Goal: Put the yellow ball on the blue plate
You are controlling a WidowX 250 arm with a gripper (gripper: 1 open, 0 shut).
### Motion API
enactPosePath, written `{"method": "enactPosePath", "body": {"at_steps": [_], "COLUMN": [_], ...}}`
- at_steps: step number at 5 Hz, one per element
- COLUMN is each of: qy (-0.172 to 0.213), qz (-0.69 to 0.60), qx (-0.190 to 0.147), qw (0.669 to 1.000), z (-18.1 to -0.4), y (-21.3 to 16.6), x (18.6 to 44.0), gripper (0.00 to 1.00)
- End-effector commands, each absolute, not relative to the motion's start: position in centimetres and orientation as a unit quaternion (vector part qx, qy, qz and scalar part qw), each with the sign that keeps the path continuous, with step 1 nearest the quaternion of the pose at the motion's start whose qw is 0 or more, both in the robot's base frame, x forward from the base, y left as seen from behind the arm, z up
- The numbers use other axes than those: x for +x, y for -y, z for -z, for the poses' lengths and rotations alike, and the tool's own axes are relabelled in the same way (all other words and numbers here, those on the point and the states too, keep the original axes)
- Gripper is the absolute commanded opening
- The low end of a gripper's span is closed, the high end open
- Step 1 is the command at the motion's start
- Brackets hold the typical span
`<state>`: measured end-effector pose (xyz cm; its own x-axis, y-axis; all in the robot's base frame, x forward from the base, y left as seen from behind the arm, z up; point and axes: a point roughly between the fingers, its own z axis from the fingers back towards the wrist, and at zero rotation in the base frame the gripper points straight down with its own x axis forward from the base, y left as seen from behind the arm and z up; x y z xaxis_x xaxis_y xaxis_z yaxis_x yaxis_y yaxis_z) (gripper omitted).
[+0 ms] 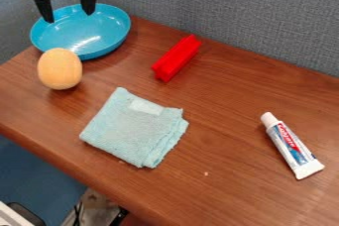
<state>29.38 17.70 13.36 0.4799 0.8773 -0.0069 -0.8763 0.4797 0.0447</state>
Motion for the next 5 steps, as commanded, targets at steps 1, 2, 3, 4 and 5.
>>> {"method": "enactPosePath", "body": {"at_steps": [1, 2, 3, 4, 5], "qy": [0.033, 0.034, 0.036, 0.038, 0.040], "qz": [-0.512, -0.512, -0.513, -0.513, -0.514], "qx": [0.015, 0.014, 0.013, 0.012, 0.011], "qw": [0.858, 0.858, 0.858, 0.857, 0.857], "z": [-16.40, -16.51, -16.60, -16.66, -16.73], "y": [-18.33, -18.32, -18.32, -18.34, -18.35], "x": [29.40, 29.43, 29.45, 29.50, 29.54], "gripper": [1.00, 1.00, 1.00, 1.00, 1.00]}}
